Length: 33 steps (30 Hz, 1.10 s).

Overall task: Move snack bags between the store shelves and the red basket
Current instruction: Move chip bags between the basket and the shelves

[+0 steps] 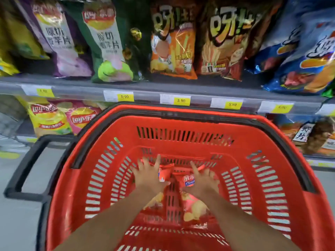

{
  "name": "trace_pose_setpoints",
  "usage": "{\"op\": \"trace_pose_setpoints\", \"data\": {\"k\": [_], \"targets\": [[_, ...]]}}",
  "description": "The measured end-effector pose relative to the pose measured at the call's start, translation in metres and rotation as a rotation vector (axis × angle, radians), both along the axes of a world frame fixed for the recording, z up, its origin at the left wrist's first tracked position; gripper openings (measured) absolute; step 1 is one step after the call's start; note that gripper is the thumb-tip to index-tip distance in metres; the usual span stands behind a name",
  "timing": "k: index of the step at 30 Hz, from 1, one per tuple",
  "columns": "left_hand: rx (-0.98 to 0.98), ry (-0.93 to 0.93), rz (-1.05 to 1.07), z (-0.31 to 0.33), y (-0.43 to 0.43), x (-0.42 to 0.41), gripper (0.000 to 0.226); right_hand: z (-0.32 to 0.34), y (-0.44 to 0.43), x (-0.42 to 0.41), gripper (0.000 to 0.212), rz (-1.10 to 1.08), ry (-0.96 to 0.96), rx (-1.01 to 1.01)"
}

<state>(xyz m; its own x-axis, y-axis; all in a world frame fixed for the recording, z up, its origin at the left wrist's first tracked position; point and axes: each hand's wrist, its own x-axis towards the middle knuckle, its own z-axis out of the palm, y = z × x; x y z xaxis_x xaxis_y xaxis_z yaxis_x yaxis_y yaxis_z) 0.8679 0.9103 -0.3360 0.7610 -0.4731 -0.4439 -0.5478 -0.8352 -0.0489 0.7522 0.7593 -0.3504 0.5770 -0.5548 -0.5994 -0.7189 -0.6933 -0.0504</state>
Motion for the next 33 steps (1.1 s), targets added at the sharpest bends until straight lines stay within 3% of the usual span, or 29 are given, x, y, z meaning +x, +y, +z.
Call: {"op": "trace_pose_setpoints", "data": {"k": [6,9,11,15,24,33], "targets": [[0.101,0.158,0.161,-0.089,-0.008,0.006,0.127,-0.090,-0.002,0.001,0.117,-0.095,0.023,0.034],[0.024,0.307,0.284,-0.106,0.003,0.012,0.127,-0.109,0.001,-0.002,0.107,-0.163,-0.016,0.041],[-0.074,0.355,0.281,-0.108,0.013,0.016,0.117,-0.108,-0.002,0.001,0.095,-0.171,-0.064,0.089],[-0.167,0.284,0.280,-0.076,0.013,0.021,0.093,-0.081,-0.012,0.004,0.094,-0.172,-0.086,0.140],[-0.293,0.203,0.343,0.136,0.018,0.006,0.091,0.128,0.000,-0.008,0.077,-0.149,-0.229,0.095],[-0.463,0.099,0.388,0.408,0.040,-0.005,0.102,0.397,0.002,-0.016,0.085,-0.216,-0.478,0.111]]}}
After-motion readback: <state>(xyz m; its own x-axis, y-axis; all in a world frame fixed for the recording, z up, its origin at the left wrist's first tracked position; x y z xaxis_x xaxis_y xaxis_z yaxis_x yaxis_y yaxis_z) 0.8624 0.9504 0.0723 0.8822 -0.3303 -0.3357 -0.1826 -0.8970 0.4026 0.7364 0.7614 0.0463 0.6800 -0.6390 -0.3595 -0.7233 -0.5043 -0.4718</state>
